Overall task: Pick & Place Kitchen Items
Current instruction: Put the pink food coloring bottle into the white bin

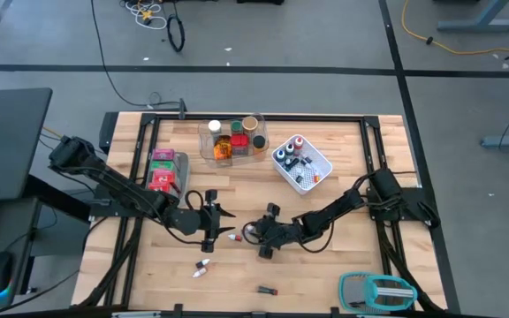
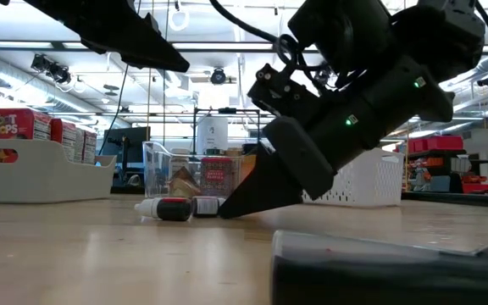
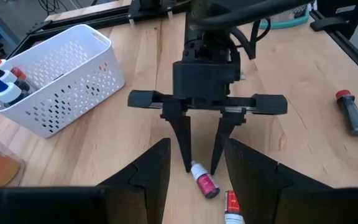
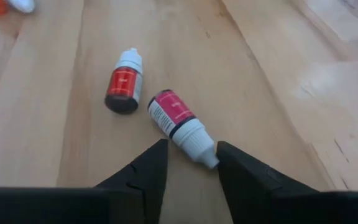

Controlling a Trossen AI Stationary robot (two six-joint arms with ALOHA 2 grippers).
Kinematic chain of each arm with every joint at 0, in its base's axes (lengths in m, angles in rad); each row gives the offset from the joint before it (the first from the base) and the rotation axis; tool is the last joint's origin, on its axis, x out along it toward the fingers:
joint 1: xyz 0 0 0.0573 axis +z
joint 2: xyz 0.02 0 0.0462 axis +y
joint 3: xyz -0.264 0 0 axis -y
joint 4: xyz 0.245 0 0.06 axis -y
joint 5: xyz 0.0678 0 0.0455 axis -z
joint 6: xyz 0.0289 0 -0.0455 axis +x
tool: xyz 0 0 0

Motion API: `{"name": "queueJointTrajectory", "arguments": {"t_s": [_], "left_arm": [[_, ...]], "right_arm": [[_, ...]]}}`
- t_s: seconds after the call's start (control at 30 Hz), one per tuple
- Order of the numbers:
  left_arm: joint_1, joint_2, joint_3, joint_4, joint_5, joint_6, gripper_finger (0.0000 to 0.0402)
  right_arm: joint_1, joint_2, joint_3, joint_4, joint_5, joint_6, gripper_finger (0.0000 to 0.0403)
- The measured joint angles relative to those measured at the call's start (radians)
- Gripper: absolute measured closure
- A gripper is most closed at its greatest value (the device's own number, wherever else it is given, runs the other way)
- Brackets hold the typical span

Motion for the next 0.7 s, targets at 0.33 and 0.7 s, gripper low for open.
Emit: {"name": "queueJointTrajectory", "arguments": {"t_s": [0.33,0.7], "left_arm": [[0.000,0.000,0.000,0.000,0.000,-0.001,0.0240],[0.000,0.000,0.000,-0.001,0.000,-0.001,0.0240]], "right_arm": [[0.000,0.000,-0.001,0.016,-0.078,-0.060,0.0338],[0.001,-0.094,-0.006,-0.120,-0.070,-0.018,0.0347]]}}
